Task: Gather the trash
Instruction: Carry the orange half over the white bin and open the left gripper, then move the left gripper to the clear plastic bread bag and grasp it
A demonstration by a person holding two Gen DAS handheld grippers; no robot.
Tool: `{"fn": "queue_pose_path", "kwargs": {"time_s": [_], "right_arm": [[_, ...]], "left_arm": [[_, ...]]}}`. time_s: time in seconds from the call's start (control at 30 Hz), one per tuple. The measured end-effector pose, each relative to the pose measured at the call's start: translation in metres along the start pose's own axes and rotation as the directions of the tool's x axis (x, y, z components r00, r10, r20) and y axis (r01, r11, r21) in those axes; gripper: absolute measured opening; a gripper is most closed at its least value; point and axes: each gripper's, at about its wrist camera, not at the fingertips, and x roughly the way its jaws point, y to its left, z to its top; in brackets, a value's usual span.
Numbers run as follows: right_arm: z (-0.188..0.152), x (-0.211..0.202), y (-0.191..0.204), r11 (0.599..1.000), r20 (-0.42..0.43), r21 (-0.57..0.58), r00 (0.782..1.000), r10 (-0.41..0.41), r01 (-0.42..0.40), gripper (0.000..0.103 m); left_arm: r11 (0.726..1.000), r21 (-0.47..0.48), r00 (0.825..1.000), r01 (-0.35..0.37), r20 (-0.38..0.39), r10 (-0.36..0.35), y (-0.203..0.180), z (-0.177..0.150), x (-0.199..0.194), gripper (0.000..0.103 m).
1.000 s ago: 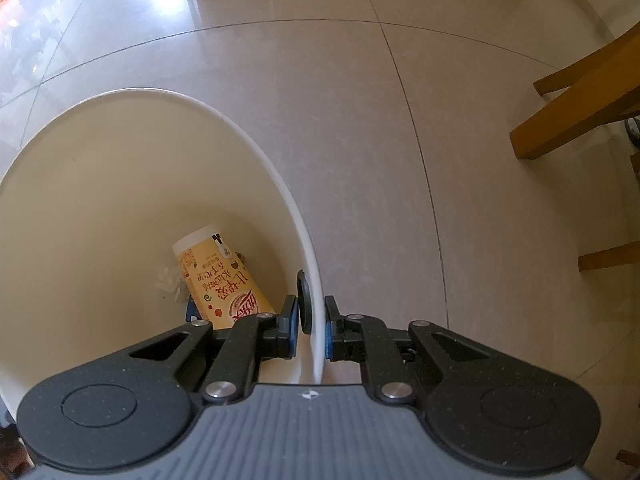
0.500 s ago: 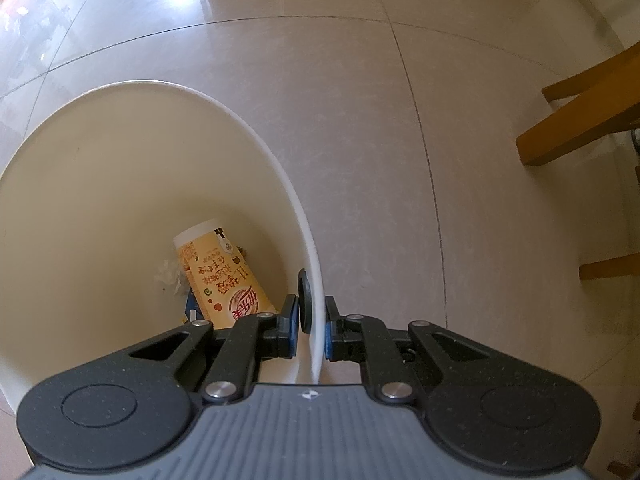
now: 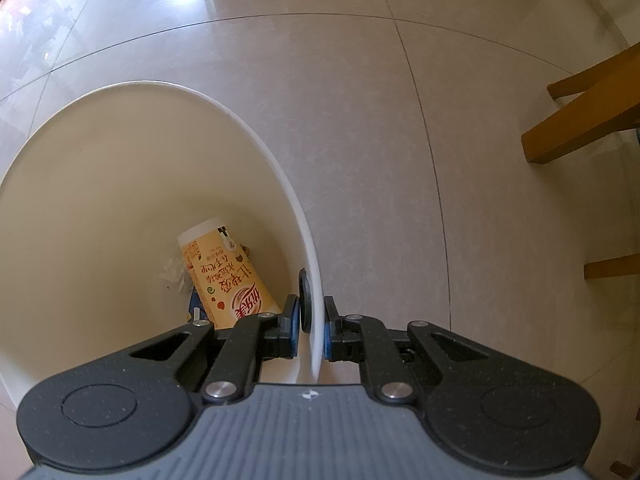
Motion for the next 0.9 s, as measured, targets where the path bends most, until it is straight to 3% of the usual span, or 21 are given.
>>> {"fn": "queue_pose_path", "kwargs": {"time_s": [0.23, 0.4, 0.47, 0.53, 0.9], "right_arm": [[-0.001, -0.003, 0.001, 1.0, 0.001, -0.003, 1.0, 0.005, -0.005, 0.013], [-0.001, -0.002, 0.0, 1.0, 0.0, -0.007, 1.0, 0.008, -0.008, 0.013], [0.0, -0.002, -0.001, 1.0, -0.001, -0.006, 1.0, 0.009, -0.009, 0.013], [0.0, -0.002, -0.001, 1.0, -0.001, -0.003, 1.0, 0.01, -0.01, 0.013], [0.0, -0.002, 0.0, 1.0, -0.004, -0.008, 1.0, 0.005, -0.005, 0.013]], "left_arm": [[0.996, 0.026, 0.997, 0.082, 0.002, -0.082, -0.036, 0.026, 0.017, 0.07], [0.994, 0.019, 0.993, 0.111, -0.03, -0.11, -0.05, 0.024, 0.033, 0.076], [0.995, 0.021, 0.995, 0.097, -0.014, -0.097, -0.051, 0.021, 0.034, 0.086], [0.996, 0.021, 0.997, 0.082, 0.013, -0.082, -0.05, 0.019, 0.032, 0.089], [0.996, -0.092, 0.998, 0.018, 0.061, -0.012, -0.01, 0.013, 0.023, 0.089]]}}
